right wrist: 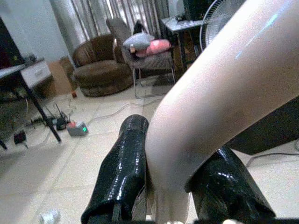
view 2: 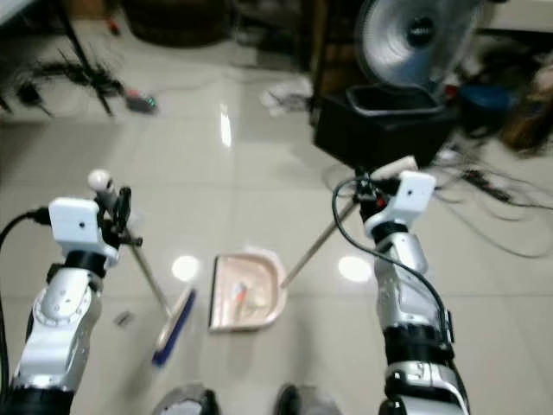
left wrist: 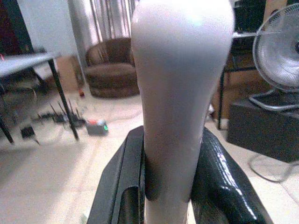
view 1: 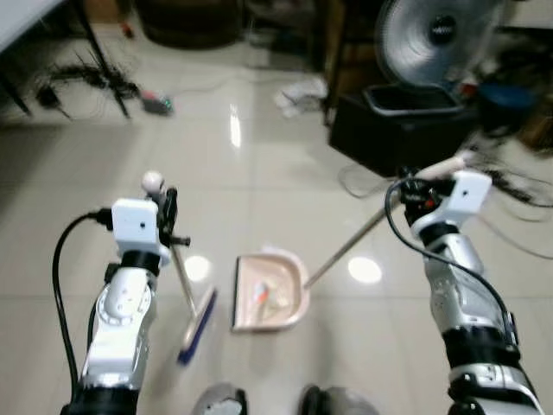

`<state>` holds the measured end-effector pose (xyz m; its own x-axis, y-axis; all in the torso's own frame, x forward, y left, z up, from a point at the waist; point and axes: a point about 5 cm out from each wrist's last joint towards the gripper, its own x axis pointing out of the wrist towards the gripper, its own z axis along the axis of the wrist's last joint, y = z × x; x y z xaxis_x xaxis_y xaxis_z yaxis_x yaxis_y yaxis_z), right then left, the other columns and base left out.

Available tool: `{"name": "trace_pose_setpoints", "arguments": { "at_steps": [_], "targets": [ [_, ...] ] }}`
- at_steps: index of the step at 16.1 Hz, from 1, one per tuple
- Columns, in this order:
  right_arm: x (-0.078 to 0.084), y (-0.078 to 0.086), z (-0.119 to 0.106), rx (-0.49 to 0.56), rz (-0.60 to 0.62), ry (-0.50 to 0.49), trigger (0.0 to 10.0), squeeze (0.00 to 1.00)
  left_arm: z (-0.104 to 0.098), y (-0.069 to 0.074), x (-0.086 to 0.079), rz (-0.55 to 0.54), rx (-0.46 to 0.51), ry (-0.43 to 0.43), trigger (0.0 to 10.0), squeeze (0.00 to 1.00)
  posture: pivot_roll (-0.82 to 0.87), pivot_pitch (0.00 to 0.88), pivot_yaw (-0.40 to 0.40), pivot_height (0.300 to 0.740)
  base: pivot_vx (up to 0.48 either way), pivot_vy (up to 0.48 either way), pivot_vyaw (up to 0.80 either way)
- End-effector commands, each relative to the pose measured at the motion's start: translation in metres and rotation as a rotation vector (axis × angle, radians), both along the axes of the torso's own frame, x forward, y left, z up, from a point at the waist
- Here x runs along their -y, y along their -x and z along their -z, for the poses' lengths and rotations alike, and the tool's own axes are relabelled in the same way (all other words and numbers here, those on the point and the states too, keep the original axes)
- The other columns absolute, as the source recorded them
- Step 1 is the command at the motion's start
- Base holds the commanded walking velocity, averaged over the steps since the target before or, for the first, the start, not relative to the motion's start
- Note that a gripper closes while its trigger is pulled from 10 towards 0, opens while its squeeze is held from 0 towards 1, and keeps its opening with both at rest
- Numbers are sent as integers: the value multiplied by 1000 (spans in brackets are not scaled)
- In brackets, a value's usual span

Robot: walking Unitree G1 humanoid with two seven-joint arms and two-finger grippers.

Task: Sweep floor

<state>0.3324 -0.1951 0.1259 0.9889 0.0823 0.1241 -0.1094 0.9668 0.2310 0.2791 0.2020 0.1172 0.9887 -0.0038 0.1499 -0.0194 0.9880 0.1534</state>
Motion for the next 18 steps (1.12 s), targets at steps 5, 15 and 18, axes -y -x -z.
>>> {"name": "trace_pose_setpoints", "arguments": {
  "at_steps": [5,15,18],
  "targets": [
    [-7,1,-8,52,-16,-26,10000,0,-10,-13,3,36,29,-50,10000,0,18,99,38,740,0,-443,0],
    [-9,13,-3,46,10,56,10000,0,-3,-32,6,24,-27,-36,10000,0,-33,62,67,740,0,-213,380],
    [-9,8,-5,45,8,52,10000,0,9,-22,-1,-2,-50,-87,10000,0,-29,52,64,740,0,0,800]
  ]
}}
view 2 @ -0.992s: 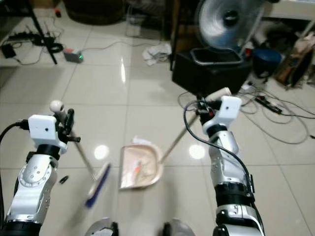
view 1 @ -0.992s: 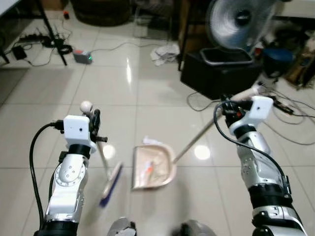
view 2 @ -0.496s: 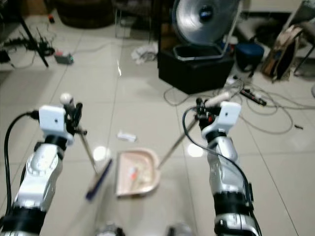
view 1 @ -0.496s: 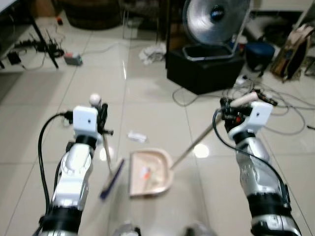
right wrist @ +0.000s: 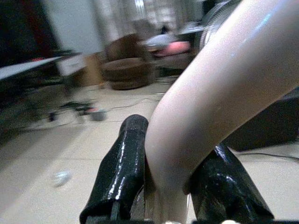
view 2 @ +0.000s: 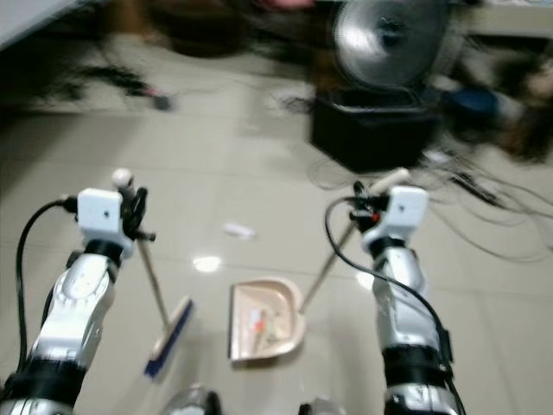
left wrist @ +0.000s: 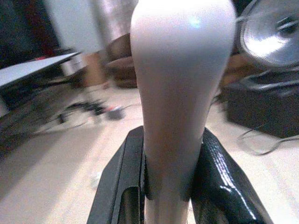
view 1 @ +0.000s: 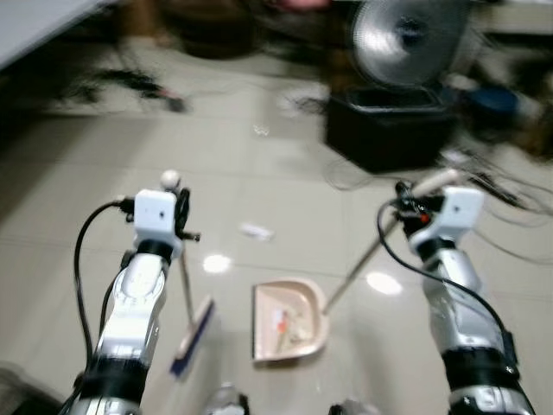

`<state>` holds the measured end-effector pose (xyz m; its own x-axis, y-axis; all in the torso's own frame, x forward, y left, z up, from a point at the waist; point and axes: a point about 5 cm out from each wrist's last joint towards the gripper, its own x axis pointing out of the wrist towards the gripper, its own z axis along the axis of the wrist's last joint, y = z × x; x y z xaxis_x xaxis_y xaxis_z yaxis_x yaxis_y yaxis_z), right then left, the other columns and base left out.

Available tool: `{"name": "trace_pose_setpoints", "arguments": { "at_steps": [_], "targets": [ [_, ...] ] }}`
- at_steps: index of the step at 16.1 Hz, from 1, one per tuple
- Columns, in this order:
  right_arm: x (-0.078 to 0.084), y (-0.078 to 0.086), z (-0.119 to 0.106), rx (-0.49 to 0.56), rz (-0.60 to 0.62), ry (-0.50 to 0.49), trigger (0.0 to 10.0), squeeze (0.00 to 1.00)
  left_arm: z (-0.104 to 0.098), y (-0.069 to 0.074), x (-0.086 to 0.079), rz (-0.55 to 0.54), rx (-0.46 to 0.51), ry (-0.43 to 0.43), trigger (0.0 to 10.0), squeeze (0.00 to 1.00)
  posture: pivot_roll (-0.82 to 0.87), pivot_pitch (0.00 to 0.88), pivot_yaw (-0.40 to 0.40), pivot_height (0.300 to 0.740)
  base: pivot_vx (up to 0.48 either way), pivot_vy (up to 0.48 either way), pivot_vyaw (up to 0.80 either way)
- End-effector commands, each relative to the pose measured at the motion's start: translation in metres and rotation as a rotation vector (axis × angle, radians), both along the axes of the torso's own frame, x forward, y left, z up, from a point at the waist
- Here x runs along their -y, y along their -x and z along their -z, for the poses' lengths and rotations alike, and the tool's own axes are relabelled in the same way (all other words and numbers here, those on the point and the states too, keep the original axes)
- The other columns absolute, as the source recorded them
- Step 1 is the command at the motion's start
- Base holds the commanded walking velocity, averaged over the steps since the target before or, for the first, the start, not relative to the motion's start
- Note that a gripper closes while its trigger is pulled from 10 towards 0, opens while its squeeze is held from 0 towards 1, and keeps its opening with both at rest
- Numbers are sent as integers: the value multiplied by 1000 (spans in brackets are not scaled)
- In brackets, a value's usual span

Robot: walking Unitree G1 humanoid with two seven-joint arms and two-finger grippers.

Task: Sweep floor

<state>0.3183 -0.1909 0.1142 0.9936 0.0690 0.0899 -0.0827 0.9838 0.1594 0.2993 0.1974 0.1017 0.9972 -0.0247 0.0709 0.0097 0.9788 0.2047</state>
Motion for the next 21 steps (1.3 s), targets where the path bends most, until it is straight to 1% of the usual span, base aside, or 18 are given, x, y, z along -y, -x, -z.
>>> {"name": "trace_pose_setpoints", "arguments": {
  "at_steps": [1,3,4,6,8,10,12,14,15,18,21],
  "targets": [
    [-6,-8,-18,76,-19,-26,10000,0,-4,1,-7,-21,24,-48,10000,0,-23,48,61,740,0,0,800],
    [-7,-14,-24,89,-28,-34,10000,0,-2,5,-8,-24,23,-70,10000,0,-14,51,58,740,0,0,800],
    [-8,-16,-26,90,-39,-48,10000,0,-5,5,-10,-43,44,-67,10000,0,-9,53,56,740,0,0,800],
    [-8,-22,-33,98,-54,-64,10000,0,-7,8,-13,-45,51,-59,10000,0,4,59,53,740,0,0,800],
    [-9,-27,-38,105,-75,-60,10000,0,-1,16,-15,-48,40,-57,10000,0,14,59,49,740,0,0,800],
    [-9,-32,-42,110,-85,-57,10000,0,8,22,-13,-43,9,-67,10000,0,23,57,43,740,0,0,800],
    [-11,-36,-49,123,-98,-59,10000,0,12,24,-11,-34,-1,-66,10000,0,25,57,42,740,0,0,800],
    [-17,-41,-58,143,-117,-76,10000,0,12,26,-7,-28,7,-53,10000,0,29,58,37,740,0,0,800],
    [-19,-42,-62,154,-122,-90,10000,0,13,28,-3,-2,12,-32,10000,0,33,58,36,740,0,0,800],
    [-23,-48,-70,168,-118,-101,10000,0,14,30,-3,0,9,-34,10000,0,41,59,33,740,0,0,800],
    [-25,-52,-74,179,-124,-110,10000,0,12,32,-3,3,20,-25,10000,0,56,57,23,740,305,0,800]
  ]
}}
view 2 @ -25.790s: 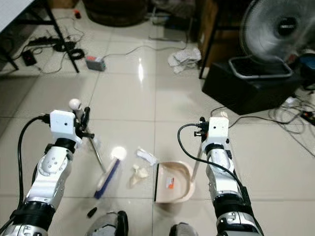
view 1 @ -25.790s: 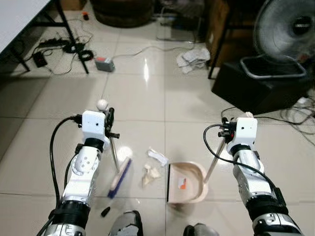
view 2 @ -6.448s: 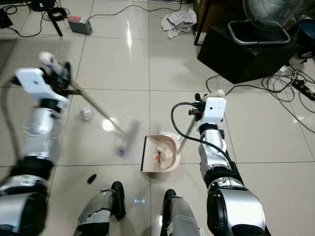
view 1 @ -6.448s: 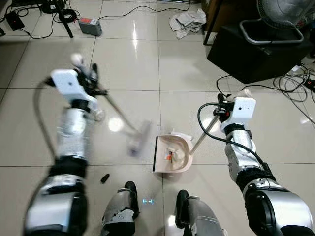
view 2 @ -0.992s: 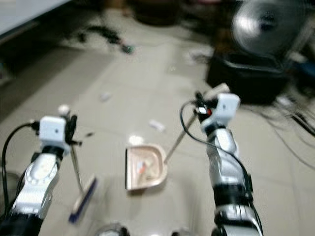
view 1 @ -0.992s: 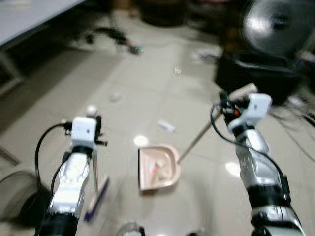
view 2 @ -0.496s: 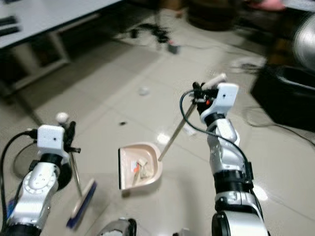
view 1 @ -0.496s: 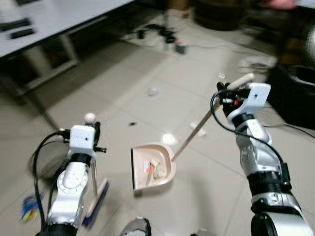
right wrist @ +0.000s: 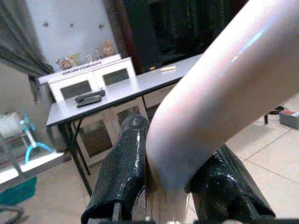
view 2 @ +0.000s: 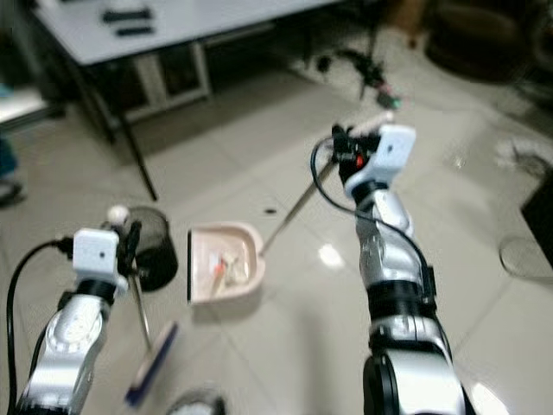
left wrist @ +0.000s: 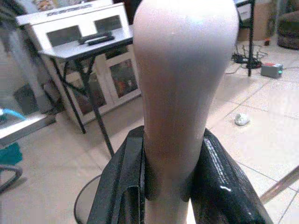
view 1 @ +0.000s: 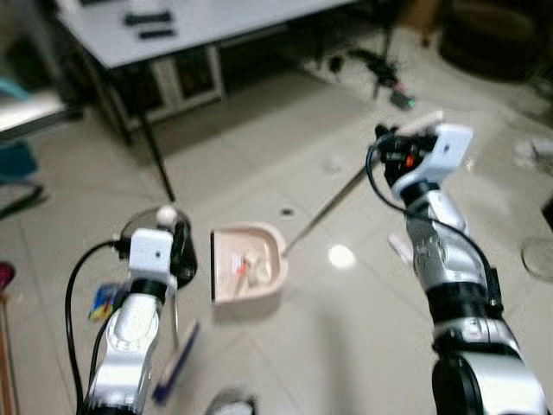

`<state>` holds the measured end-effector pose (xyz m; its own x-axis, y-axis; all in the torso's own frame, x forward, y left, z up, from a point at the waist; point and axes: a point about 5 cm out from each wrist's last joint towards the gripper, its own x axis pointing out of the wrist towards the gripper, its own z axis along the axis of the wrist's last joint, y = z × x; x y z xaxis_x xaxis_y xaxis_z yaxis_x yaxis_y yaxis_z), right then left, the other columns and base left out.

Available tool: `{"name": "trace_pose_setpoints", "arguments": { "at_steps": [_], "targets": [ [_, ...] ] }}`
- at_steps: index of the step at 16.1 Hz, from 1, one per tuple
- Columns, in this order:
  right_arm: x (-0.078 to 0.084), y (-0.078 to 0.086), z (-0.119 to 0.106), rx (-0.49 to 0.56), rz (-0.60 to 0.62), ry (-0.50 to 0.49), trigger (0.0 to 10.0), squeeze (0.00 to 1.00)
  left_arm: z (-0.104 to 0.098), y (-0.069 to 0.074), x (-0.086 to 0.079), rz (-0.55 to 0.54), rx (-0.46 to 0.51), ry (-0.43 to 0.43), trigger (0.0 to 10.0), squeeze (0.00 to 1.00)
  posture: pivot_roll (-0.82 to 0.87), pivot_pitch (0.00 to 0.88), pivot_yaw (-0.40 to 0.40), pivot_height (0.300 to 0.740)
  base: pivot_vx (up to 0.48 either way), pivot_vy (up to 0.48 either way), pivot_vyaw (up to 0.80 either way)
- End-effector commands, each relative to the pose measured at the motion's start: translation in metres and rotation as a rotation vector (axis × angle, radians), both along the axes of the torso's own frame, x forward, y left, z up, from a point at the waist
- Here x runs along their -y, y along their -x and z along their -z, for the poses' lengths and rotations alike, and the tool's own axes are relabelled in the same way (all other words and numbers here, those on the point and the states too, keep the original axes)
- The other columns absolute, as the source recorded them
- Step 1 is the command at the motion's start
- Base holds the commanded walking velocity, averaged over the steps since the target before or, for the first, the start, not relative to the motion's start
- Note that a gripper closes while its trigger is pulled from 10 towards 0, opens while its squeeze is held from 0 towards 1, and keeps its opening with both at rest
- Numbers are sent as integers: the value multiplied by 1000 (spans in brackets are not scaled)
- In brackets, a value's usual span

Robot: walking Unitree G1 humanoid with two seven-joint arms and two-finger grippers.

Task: Sweep floor

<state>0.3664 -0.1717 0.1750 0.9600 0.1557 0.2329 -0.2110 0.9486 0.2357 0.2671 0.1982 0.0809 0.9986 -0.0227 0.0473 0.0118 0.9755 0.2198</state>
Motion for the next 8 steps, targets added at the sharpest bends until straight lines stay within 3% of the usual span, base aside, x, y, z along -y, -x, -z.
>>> {"name": "trace_pose_setpoints", "arguments": {
  "at_steps": [1,8],
  "targets": [
    [-7,-4,-16,59,-20,-11,10000,0,-9,1,-3,3,47,-9,10000,0,61,56,18,740,330,0,800],
    [-9,-11,-40,125,-23,-70,10000,0,-7,6,-4,-11,44,0,10000,0,74,61,1,740,333,0,0]
  ]
}}
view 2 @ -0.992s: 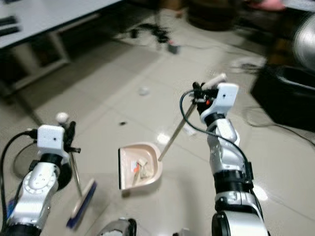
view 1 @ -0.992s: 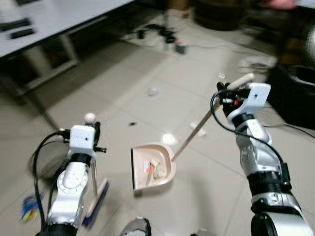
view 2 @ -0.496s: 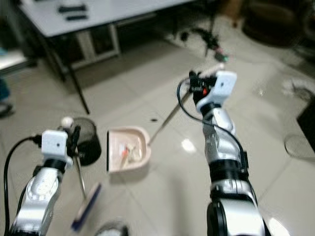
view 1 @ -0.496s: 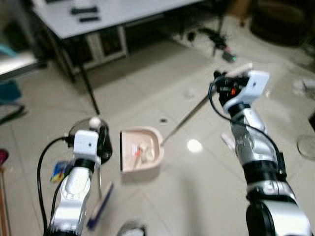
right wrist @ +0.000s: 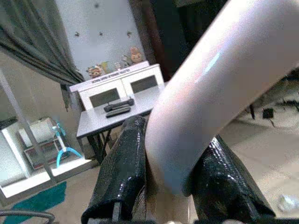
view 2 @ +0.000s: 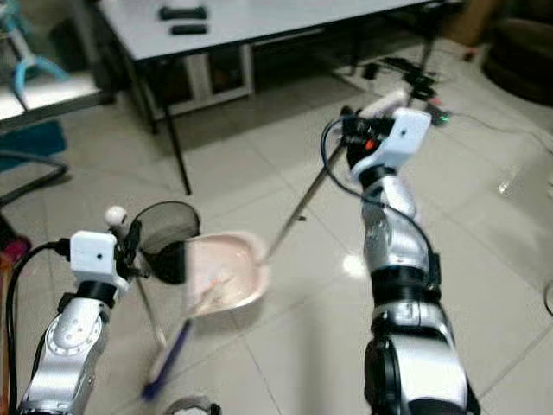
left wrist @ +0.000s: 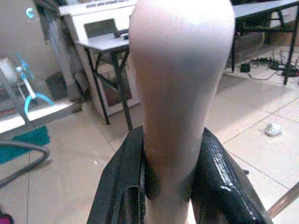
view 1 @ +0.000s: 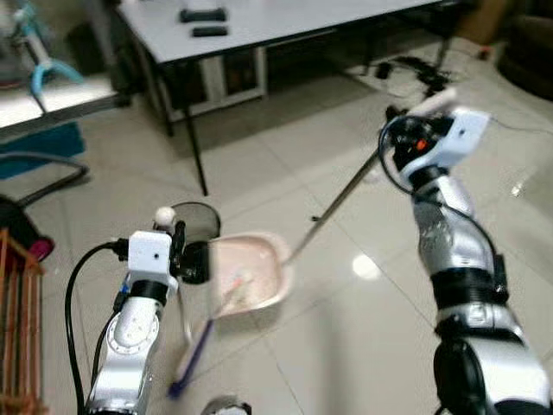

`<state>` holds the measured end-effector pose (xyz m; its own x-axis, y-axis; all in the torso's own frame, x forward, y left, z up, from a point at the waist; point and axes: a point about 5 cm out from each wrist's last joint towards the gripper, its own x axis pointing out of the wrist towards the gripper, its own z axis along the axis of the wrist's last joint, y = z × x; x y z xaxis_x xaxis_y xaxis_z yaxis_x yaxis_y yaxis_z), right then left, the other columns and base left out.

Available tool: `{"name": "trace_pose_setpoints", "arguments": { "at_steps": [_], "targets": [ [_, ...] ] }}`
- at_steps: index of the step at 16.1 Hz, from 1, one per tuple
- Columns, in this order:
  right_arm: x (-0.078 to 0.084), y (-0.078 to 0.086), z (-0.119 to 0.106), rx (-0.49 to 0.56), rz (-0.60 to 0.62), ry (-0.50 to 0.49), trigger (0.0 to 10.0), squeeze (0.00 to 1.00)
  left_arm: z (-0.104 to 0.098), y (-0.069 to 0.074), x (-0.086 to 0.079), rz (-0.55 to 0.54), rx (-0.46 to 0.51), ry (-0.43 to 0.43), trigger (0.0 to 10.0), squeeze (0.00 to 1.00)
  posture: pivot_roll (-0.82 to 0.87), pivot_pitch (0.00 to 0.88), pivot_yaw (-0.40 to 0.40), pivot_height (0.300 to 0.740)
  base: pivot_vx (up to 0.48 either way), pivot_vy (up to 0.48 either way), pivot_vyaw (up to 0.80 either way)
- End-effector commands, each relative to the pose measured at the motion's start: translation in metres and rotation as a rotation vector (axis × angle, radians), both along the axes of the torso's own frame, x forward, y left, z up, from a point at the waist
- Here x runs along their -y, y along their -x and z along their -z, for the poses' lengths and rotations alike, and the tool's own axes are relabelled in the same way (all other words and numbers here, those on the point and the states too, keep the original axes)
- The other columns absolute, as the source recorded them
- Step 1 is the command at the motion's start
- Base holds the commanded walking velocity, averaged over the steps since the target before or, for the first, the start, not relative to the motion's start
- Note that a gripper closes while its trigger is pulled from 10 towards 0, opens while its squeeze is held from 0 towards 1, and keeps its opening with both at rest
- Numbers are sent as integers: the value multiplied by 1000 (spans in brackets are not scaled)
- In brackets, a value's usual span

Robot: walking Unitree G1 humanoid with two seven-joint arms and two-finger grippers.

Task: Sweep floor

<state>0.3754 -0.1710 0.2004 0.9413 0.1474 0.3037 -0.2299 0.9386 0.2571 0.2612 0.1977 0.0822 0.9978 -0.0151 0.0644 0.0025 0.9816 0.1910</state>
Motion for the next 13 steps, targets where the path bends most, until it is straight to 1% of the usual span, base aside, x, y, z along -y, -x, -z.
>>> {"name": "trace_pose_setpoints", "arguments": {
  "at_steps": [1,4,7,10,13],
  "targets": [
    [-8,-2,-16,62,-22,-35,10000,0,-5,1,-5,-8,25,-31,10000,0,80,61,-4,740,337,0,0],
    [-10,-4,-20,69,-16,-19,10000,0,-6,3,-5,-11,26,-29,10000,0,86,62,-9,740,340,0,0],
    [-11,-6,-21,67,-12,-34,10000,0,-5,5,-5,-14,24,-27,10000,0,93,65,-13,740,364,0,800],
    [-8,-8,-20,59,-2,-61,10000,0,-5,6,-5,-15,24,-27,10000,0,96,66,-15,740,364,0,800],
    [-3,-9,-19,49,24,-96,10000,0,-5,6,-3,-15,22,-21,10000,0,97,67,-16,740,366,0,0]
  ]
}}
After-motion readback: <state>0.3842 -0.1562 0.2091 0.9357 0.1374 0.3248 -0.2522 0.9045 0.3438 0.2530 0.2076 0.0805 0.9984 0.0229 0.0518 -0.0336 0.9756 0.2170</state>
